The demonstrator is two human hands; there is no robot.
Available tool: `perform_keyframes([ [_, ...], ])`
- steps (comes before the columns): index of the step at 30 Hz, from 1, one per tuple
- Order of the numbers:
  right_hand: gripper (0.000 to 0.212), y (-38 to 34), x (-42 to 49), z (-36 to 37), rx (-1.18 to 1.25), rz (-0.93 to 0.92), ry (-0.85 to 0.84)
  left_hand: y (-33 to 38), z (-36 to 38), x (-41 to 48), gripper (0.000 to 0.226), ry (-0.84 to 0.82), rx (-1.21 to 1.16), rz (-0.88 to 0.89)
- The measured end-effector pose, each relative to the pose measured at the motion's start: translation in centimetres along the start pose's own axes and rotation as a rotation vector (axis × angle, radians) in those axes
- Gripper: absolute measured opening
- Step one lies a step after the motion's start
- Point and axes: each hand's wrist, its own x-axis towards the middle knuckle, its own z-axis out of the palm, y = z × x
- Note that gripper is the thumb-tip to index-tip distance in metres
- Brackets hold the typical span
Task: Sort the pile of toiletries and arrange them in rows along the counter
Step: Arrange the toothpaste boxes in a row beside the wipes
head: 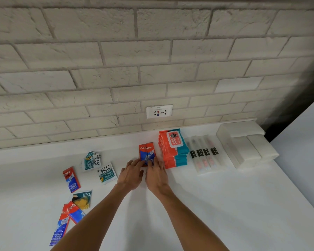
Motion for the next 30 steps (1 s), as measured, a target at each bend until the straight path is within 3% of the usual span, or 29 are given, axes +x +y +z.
perform_keyframes([
  [8,0.064,-1.3,-2.2,-1.9,0.144,0.062,0.072,0.4,-1.8,-1.7,0.050,0.113,-0.060,0.015],
  [16,0.056,-5.4,-7.9,-2.0,0.259,0.084,0.050,-4.3,-2.4,-8.5,0.041,0.243,-0.117,-0.032],
  [24,0.046,-10.8,-13.4,2.4,0.315,0.056,-0.006,-10.7,-3.1,-13.1,0.042,0.164,-0.048,-0.102],
  [30,0.057,-11.2,-15.8,3.8,0.213,0.046,0.090,-11.8,-3.3,-12.9,0.056,0.088,0.007,-0.092],
])
